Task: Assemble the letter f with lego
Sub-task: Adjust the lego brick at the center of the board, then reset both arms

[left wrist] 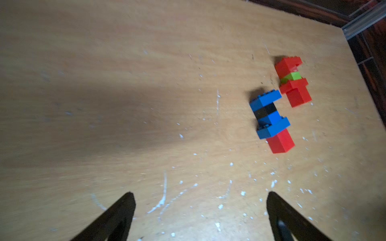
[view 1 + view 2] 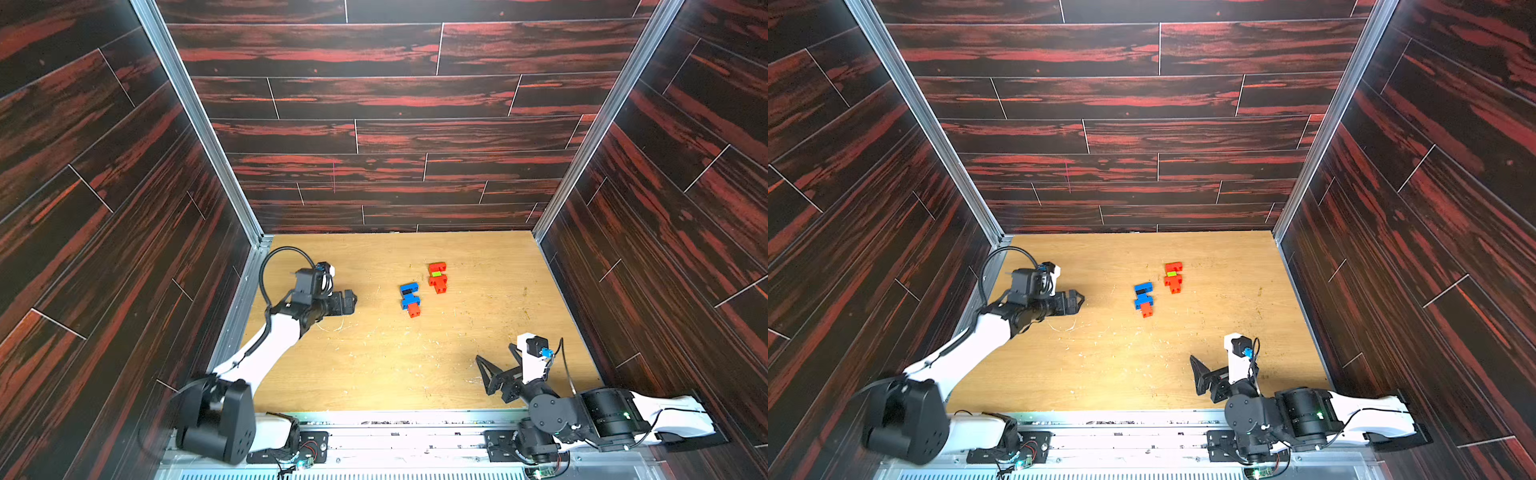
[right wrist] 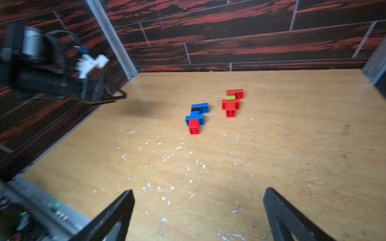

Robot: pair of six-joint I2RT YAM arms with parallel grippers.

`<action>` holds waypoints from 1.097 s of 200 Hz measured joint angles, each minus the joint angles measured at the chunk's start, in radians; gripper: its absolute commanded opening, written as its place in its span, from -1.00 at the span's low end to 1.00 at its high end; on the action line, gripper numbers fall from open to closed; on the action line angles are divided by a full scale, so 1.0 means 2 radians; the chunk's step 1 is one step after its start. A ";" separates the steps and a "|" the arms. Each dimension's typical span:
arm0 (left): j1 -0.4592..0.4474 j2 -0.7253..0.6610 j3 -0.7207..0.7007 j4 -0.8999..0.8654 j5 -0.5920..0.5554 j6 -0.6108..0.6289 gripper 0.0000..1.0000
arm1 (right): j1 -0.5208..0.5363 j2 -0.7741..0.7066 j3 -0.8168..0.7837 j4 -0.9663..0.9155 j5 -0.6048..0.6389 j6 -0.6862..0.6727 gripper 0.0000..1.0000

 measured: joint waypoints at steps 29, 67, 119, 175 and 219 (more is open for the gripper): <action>0.004 -0.047 -0.038 0.020 -0.047 0.027 1.00 | -0.001 0.108 0.053 -0.131 0.058 0.144 0.97; 0.013 -0.076 -0.090 0.065 -0.088 0.043 1.00 | -0.004 0.154 0.081 -0.243 0.119 0.261 0.97; 0.017 -0.086 -0.120 0.109 -0.099 0.053 1.00 | -0.004 0.138 0.082 -0.265 0.145 0.256 0.97; 0.019 -0.086 -0.121 0.129 -0.097 0.053 1.00 | -0.005 0.369 0.142 -0.288 0.150 0.309 0.97; 0.021 -0.087 -0.121 0.129 -0.087 0.055 1.00 | 0.000 0.424 0.192 -0.289 0.150 0.309 0.97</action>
